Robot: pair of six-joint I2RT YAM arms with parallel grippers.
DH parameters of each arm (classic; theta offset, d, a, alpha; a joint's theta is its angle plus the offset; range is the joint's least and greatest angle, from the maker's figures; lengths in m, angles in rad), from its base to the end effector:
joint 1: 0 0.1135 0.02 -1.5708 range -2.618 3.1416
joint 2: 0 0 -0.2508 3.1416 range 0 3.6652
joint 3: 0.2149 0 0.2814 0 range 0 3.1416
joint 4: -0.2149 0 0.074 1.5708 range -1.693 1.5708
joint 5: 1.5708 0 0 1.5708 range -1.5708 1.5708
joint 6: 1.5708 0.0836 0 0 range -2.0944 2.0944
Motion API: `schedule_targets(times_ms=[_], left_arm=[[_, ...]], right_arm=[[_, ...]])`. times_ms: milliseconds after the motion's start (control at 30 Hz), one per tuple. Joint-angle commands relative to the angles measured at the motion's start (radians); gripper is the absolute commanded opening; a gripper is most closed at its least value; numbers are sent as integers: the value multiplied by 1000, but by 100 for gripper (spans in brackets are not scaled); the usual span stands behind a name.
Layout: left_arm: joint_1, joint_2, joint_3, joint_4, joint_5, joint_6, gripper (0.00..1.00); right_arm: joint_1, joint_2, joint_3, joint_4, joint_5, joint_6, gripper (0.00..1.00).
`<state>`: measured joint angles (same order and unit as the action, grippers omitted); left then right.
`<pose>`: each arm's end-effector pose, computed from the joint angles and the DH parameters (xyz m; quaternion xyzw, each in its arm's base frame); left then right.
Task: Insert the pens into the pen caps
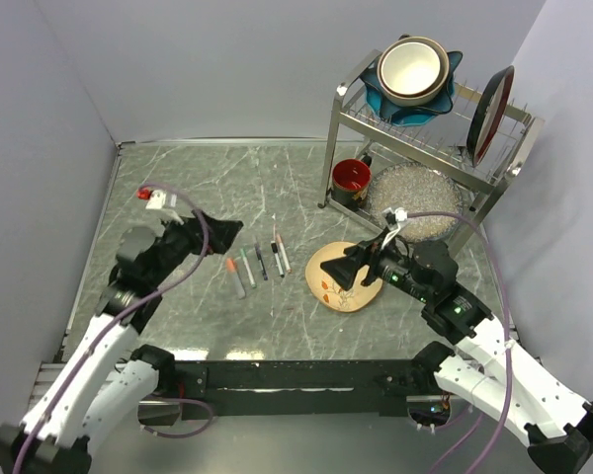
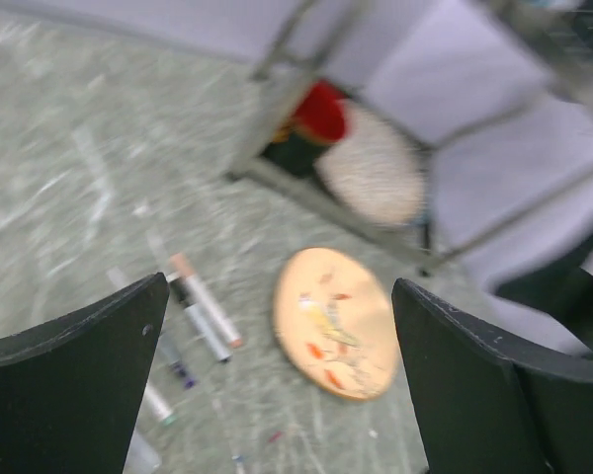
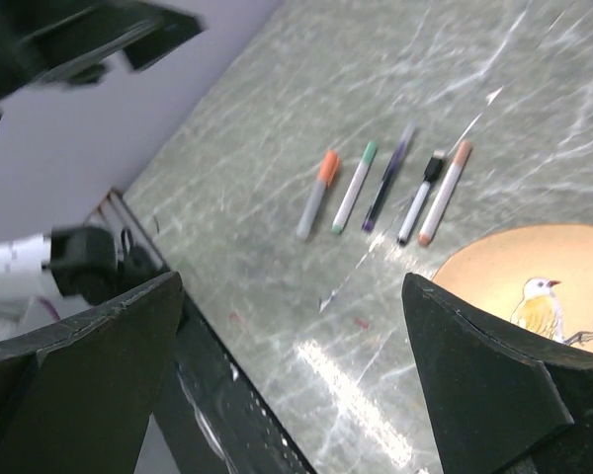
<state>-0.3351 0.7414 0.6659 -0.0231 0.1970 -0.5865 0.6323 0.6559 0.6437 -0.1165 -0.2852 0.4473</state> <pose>0.2486 -0.1039 0.3066 -0.0269 0.7400 -0.3624 0.5661 0.1876 0.1666 0.3033 -0.1621 0.7316 0.4274 0.5057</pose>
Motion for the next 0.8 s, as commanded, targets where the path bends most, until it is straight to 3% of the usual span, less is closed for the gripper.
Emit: schedule_targets(times_ms=[0,367,767], left_arm=[[1,-140,-35,72,214,28,99],[1,-269,-107,138,374,28,99],[1,-281,-111,152,391,17,99]], right_arm=[[0,5,97,-12,96,30,100],[-2,19,139,37,112,56,100],[0,22,131,54,101,73,100]])
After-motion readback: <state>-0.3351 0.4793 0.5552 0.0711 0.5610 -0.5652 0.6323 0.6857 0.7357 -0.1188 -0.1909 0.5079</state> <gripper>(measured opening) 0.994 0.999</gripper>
